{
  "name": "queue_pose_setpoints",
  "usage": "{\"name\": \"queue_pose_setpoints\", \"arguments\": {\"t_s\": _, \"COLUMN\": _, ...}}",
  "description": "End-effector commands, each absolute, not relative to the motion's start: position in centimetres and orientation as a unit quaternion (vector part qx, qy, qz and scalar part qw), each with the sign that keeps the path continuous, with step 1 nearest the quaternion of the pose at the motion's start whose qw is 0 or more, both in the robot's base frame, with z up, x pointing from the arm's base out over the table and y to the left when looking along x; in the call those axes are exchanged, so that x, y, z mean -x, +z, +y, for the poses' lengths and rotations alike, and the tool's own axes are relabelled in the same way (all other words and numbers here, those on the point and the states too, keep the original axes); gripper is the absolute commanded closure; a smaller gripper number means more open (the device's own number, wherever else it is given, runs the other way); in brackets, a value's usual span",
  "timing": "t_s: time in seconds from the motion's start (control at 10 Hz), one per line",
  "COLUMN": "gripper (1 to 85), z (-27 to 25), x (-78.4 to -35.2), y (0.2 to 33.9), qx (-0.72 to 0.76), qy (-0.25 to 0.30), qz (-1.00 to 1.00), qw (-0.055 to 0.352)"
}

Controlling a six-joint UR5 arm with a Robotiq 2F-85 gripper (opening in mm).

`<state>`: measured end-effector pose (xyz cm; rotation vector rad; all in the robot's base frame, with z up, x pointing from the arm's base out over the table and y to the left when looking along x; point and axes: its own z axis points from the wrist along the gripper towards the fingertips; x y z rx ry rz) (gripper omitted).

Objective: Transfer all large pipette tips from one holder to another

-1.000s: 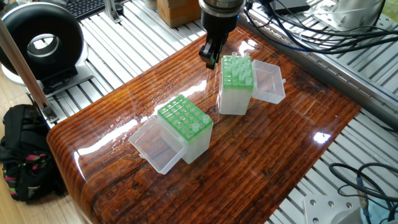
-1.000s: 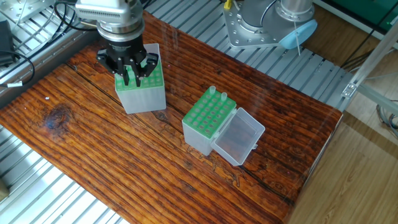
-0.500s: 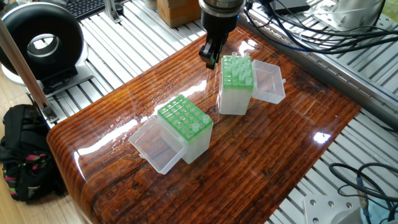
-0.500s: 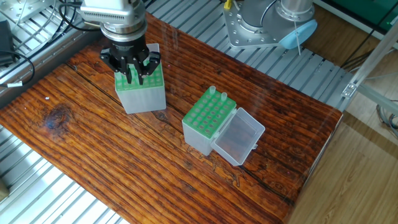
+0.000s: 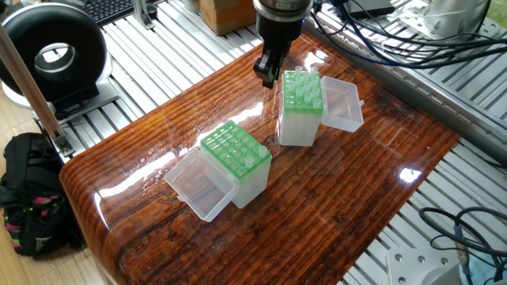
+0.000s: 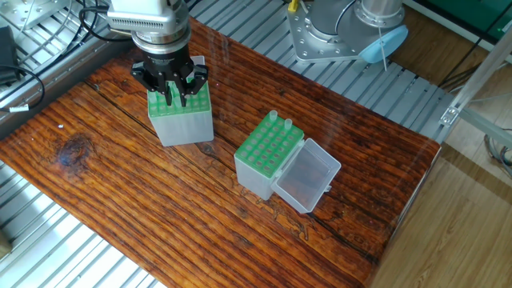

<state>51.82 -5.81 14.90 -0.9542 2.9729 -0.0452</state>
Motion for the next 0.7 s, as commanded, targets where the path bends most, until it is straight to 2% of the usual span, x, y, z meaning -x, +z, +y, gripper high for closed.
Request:
{"name": "queue_pose_setpoints", "arguments": {"t_s": 0.0, "gripper": 56.0, "z": -5.59, "x": -51.53, "y": 14.66, "qx": 0.305, "qy": -0.01, "qz": 0.952, "qw": 0.009}}
{"name": "queue_pose_setpoints", "arguments": {"t_s": 0.6, "gripper": 56.3, "z": -5.68, "x": -51.45, "y": 14.22, "qx": 0.303, "qy": -0.011, "qz": 0.953, "qw": 0.01}}
